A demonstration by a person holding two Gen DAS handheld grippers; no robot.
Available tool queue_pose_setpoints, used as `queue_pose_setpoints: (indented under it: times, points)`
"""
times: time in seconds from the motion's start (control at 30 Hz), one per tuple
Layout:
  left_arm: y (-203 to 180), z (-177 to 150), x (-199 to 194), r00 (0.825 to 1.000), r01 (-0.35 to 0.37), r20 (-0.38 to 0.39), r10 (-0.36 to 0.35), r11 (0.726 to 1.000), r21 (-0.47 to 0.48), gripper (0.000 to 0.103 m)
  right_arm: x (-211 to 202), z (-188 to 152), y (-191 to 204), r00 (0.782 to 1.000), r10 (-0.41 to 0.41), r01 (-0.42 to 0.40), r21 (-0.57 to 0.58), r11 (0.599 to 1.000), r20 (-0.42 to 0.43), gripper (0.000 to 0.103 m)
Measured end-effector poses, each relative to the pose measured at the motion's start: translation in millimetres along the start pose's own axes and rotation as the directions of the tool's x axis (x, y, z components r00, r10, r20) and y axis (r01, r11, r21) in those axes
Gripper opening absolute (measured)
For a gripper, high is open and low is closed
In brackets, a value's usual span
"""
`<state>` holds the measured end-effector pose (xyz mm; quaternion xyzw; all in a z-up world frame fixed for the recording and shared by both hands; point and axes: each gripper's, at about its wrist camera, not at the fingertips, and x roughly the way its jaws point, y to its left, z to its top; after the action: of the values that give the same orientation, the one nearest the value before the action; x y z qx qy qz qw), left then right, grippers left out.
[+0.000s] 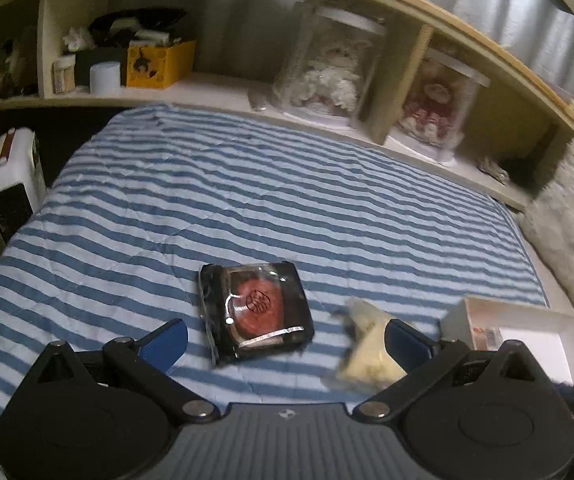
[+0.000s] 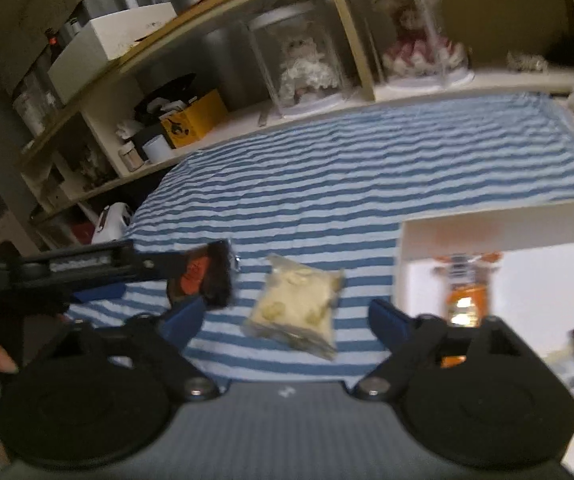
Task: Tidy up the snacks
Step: 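Move both tools toward the dark boxed cake and cream pastry bag, then grasp the dark boxed cake with the left tool while the right tool grasps the cream pastry bag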
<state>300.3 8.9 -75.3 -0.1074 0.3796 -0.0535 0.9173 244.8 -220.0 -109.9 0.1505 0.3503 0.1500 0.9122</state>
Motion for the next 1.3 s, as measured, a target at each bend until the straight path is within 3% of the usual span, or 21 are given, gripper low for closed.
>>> queue_pose_setpoints:
  times: [0.13, 0.4, 0.5, 0.67, 0.73, 0.8, 1.03, 1.3]
  points:
    - [7, 6, 25, 1.000, -0.012, -0.021, 0.011, 0.999, -0.031, 0.103, 32, 9, 4, 1.000, -0.011, 0.013, 0.075, 0.997, -0.024, 0.084]
    - [22, 6, 63, 0.998, -0.034, -0.054, 0.030, 0.997, -0.072, 0.103, 72, 0, 7, 0.996, -0.087, 0.089, 0.087, 0.992, -0.031, 0.084]
    - [25, 4, 71, 0.999, -0.011, -0.051, 0.005, 0.993, -0.116, 0.103, 76, -3, 8, 0.992, -0.124, 0.124, 0.043, 0.991, 0.000, 0.084]
    - [22, 3, 75, 0.999, -0.021, -0.031, 0.018, 0.995, -0.100, 0.102, 85, -9, 18, 0.986, -0.166, 0.164, -0.102, 0.981, -0.019, 0.079]
    - [21, 1, 75, 0.999, -0.035, -0.034, 0.032, 0.995, -0.090, 0.094, 87, -14, 23, 0.982, -0.186, 0.179, -0.179, 0.967, -0.023, 0.076]
    - [19, 1, 74, 0.998, -0.053, -0.040, 0.051, 0.997, -0.060, 0.088, 85, -16, 26, 0.983, -0.180, 0.170, -0.242, 0.955, -0.023, 0.054]
    - [18, -3, 63, 0.998, -0.024, -0.064, 0.022, 0.999, -0.024, 0.074, 73, -22, 24, 0.989, -0.135, 0.114, -0.298, 0.948, -0.053, 0.036]
    - [27, -14, 37, 0.993, -0.016, -0.119, 0.019, 1.000, 0.024, 0.073, 51, -30, 27, 0.994, -0.027, -0.009, -0.322, 0.947, -0.107, 0.020]
